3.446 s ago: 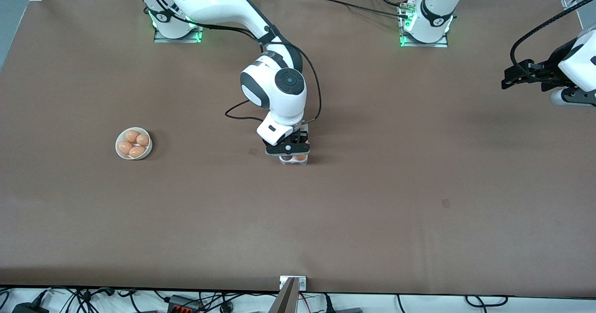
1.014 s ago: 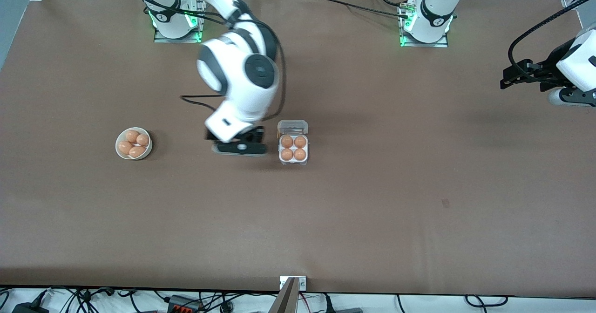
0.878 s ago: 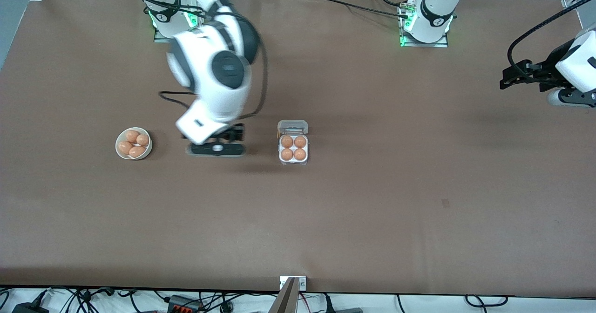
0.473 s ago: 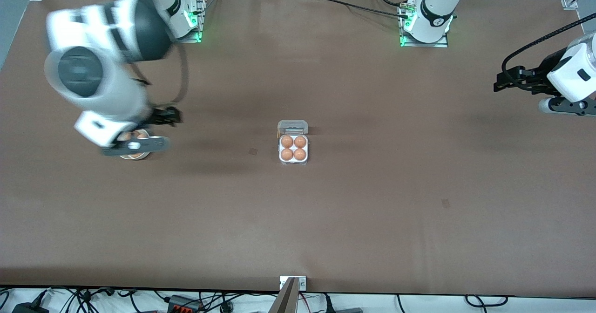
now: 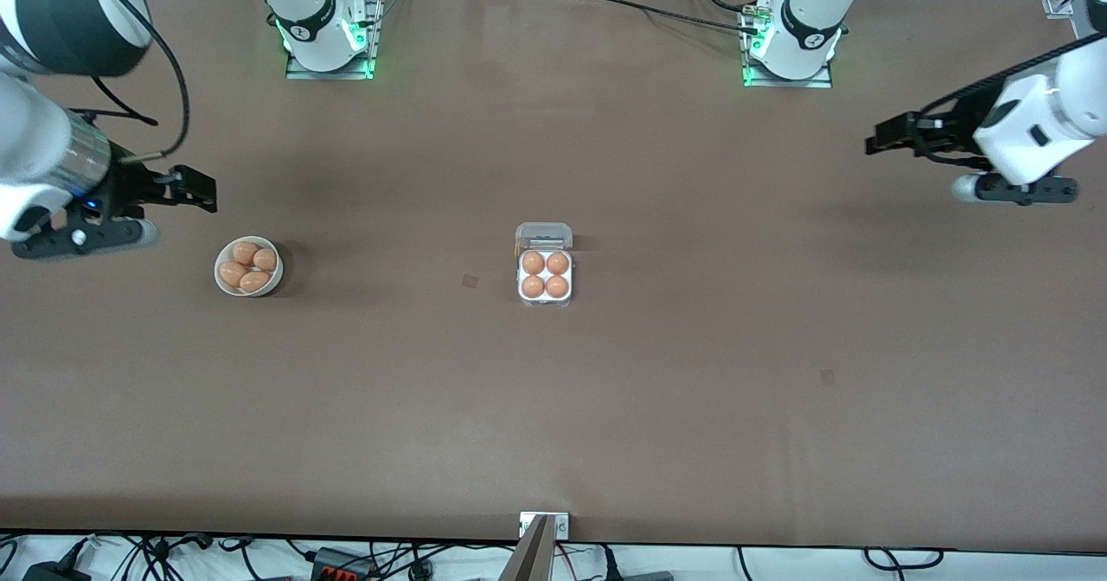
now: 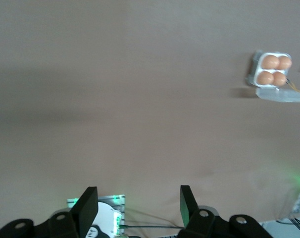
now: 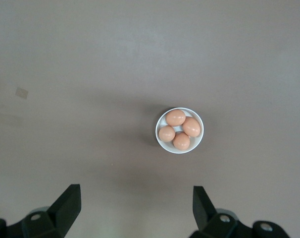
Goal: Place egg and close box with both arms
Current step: 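Move the left gripper toward the open lid of the egg box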
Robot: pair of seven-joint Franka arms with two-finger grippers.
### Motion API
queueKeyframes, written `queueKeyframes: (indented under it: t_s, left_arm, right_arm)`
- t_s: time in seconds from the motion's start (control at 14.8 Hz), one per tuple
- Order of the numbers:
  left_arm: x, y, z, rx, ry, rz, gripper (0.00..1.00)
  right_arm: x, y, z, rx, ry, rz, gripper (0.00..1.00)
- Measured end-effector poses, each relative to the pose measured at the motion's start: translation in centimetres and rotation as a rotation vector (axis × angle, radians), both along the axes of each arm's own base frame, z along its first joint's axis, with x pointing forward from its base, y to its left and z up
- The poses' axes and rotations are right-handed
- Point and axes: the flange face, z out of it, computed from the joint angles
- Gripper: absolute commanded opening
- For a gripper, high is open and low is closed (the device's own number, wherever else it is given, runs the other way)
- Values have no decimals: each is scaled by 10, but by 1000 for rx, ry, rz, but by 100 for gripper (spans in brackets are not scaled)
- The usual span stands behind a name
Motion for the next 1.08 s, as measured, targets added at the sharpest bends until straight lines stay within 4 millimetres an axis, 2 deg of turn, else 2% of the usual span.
queueKeyframes:
  t_s: [0.2, 0.47, 0.61, 0.74, 0.88, 1.01, 1.08]
  left_arm:
    - [-5, -49, -4, -29, 44, 13, 77]
    - [-13, -118, -22, -46, 112, -6, 79]
    - [-10, -147, -34, -51, 107, -2, 79]
    - [-9, -182, -47, -60, 94, 25, 79]
    - [-6, -215, -63, -76, 79, 38, 79]
    - [-1, -236, -88, -90, 89, 39, 77]
    - [2, -242, -103, -94, 108, 36, 68]
  right_arm:
    - [-27, -27, -1, 6, 37, -46, 100]
    - [-28, -42, 16, 9, -20, -74, 100]
    - [-26, -53, 33, 9, -54, -91, 100]
    - [-28, -59, 39, 9, -42, -103, 100]
    - [-28, -59, 40, 10, -40, -102, 100]
    - [-28, -58, 40, 10, -39, -101, 100]
    - [-28, -58, 40, 10, -38, -101, 100]
